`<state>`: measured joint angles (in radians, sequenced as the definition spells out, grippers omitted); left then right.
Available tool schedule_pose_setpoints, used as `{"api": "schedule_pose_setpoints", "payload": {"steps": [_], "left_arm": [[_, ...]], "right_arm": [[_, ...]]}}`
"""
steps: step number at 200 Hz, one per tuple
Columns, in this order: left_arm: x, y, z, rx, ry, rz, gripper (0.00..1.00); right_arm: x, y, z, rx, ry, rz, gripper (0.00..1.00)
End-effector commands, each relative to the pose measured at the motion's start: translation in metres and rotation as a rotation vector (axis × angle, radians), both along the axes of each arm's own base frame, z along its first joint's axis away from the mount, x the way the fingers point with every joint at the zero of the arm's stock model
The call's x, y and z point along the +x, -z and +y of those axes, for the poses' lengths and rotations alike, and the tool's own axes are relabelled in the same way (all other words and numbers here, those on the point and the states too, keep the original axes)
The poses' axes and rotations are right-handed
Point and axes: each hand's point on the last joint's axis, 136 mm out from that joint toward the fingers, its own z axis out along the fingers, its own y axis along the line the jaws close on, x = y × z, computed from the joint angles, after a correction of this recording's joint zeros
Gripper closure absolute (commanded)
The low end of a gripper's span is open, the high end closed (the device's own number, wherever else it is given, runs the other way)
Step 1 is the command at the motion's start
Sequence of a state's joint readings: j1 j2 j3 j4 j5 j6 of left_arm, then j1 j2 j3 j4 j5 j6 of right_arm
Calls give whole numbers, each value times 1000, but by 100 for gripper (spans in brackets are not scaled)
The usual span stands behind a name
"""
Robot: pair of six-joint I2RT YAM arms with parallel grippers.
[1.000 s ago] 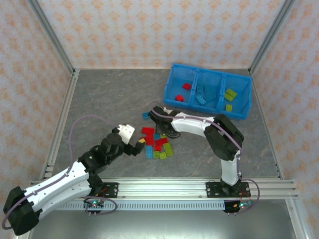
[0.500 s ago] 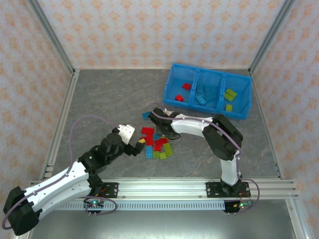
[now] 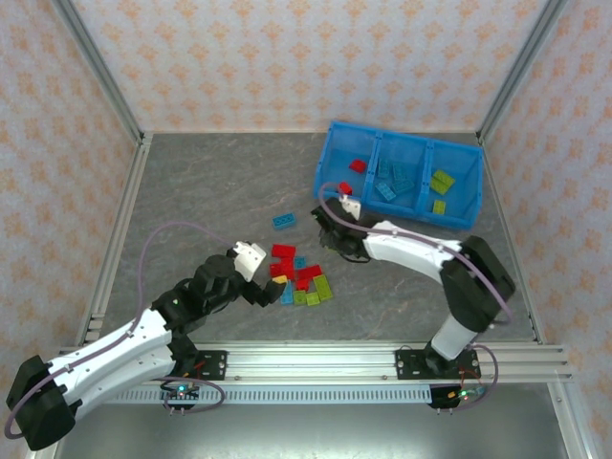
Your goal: Sort the legos into containers by color
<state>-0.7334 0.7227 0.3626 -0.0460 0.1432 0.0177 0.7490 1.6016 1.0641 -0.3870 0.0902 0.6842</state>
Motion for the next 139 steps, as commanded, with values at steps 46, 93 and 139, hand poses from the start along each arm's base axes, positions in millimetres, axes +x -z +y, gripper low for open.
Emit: {"api": "schedule_pose_setpoints", "payload": {"steps": [46,93,139], "left_arm": [[-2,-20,-13,-47,54,-52,0],[-1,-22,-7,-32,30,-63,0],[3,-24,5,-17,-33,-86,0]], "right_arm": [[36,-78,-169,99,383,-193,70],[82,-90,-280,31,625,-190,71],[143,-63,-323,-85,674,-75,70]]}}
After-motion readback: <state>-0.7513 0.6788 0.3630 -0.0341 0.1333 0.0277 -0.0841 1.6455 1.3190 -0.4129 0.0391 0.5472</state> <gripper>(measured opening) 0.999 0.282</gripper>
